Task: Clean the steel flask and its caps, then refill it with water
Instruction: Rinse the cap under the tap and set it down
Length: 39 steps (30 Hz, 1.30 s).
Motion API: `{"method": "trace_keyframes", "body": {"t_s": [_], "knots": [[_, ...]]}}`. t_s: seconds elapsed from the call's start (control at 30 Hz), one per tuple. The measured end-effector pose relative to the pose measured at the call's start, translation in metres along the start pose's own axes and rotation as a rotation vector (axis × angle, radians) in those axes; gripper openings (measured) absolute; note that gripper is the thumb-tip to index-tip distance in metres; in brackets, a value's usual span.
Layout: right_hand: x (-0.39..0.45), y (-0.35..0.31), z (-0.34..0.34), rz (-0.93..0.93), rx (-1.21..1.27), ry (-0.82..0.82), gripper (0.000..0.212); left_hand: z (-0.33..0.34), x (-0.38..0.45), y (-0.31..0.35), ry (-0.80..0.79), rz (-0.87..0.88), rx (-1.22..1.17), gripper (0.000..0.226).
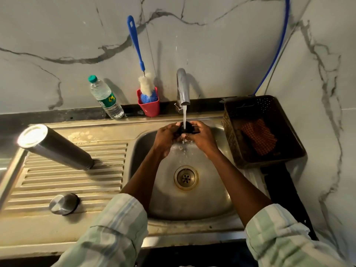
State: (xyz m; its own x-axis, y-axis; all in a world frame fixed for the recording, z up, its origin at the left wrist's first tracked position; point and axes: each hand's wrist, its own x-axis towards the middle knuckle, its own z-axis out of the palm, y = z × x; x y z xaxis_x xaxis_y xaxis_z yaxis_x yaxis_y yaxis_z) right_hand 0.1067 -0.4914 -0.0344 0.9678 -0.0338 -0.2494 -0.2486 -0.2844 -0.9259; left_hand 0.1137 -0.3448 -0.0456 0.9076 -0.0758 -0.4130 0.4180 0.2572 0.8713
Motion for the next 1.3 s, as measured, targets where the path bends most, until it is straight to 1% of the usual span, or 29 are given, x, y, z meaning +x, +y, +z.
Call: {"method": "trace_keyframes", "body": {"t_s": [0.07, 0.13, 0.2, 0.27, 0.33, 0.4, 0.47, 0.53, 0.6, 0.7, 0.77, 0.83, 0.87, 0.9, 0.93, 0.97, 1.03, 1.07, 1.13, 1.17, 1.23, 1.27, 1.3], "knots": [[-0.005, 0.000, 0.000, -0.009, 0.030, -0.017, 0.060, -0.003, -0.008, -0.002, -0.057, 0.010, -0.029, 0.023], [-0.008, 0.003, 0.001, -0.023, 0.018, -0.052, 0.063, -0.004, -0.012, -0.005, -0.071, 0.029, -0.019, 0.021], [-0.010, 0.006, 0.003, -0.026, 0.010, -0.054, 0.064, -0.003, -0.015, -0.006, -0.043, 0.062, -0.032, 0.019], [-0.012, 0.007, 0.003, -0.027, 0.052, -0.008, 0.060, -0.003, -0.015, -0.007, -0.010, 0.081, -0.043, 0.023], [-0.014, 0.008, 0.002, -0.027, 0.085, 0.027, 0.057, -0.001, -0.015, -0.006, 0.015, 0.053, -0.016, 0.023], [-0.014, 0.010, 0.002, -0.018, 0.118, 0.013, 0.057, 0.004, -0.016, -0.006, -0.003, 0.045, 0.037, 0.018], [-0.014, 0.012, 0.005, -0.064, 0.098, 0.029, 0.056, 0.010, -0.016, -0.006, -0.024, 0.094, 0.116, 0.017], [-0.013, 0.013, 0.008, -0.146, 0.051, 0.073, 0.050, 0.013, -0.017, -0.007, 0.017, 0.123, 0.126, 0.015], [-0.013, 0.013, 0.009, -0.180, 0.046, 0.089, 0.045, 0.014, -0.016, -0.007, 0.063, 0.120, 0.104, 0.018], [-0.012, 0.015, 0.005, -0.086, 0.069, 0.088, 0.043, 0.013, -0.015, -0.009, 0.139, 0.155, 0.162, 0.019], [-0.012, 0.014, 0.005, 0.014, 0.206, 0.064, 0.040, 0.011, -0.016, -0.010, 0.137, 0.188, 0.174, 0.018], [-0.015, 0.008, 0.005, 0.117, 0.406, 0.048, 0.032, 0.009, -0.019, -0.008, 0.034, 0.171, 0.063, 0.018], [-0.015, 0.003, 0.004, 0.154, 0.453, 0.055, 0.029, 0.008, -0.020, -0.007, -0.041, 0.160, 0.017, 0.020], [-0.014, -0.001, 0.005, 0.177, 0.437, 0.075, 0.029, 0.007, -0.020, -0.007, -0.095, 0.149, 0.013, 0.023], [-0.013, -0.005, 0.005, 0.170, 0.371, 0.105, 0.030, 0.008, -0.021, -0.007, -0.129, 0.136, 0.007, 0.026], [-0.010, -0.007, 0.007, 0.127, 0.283, 0.141, 0.030, 0.008, -0.020, -0.008, -0.124, 0.123, -0.002, 0.027], [-0.007, -0.011, 0.015, -0.038, 0.117, 0.195, 0.028, 0.011, -0.019, -0.008, -0.044, 0.084, -0.055, 0.026], [-0.007, -0.011, 0.020, -0.127, 0.016, 0.190, 0.027, 0.013, -0.018, -0.008, 0.015, 0.055, -0.073, 0.026], [-0.004, -0.008, 0.026, -0.286, -0.179, 0.114, 0.029, 0.017, -0.016, -0.008, 0.094, -0.014, -0.096, 0.030], [-0.005, -0.006, 0.027, -0.337, -0.234, 0.053, 0.034, 0.017, -0.016, -0.007, 0.112, -0.035, -0.120, 0.032], [-0.008, -0.005, 0.024, -0.366, -0.263, -0.045, 0.047, 0.015, -0.013, -0.006, 0.122, -0.034, -0.191, 0.033], [-0.009, -0.006, 0.022, -0.368, -0.252, -0.051, 0.047, 0.014, -0.013, -0.004, 0.119, -0.025, -0.223, 0.032], [-0.008, -0.005, 0.019, -0.366, -0.214, -0.022, 0.042, 0.011, -0.013, -0.004, 0.116, -0.012, -0.239, 0.031]]}}
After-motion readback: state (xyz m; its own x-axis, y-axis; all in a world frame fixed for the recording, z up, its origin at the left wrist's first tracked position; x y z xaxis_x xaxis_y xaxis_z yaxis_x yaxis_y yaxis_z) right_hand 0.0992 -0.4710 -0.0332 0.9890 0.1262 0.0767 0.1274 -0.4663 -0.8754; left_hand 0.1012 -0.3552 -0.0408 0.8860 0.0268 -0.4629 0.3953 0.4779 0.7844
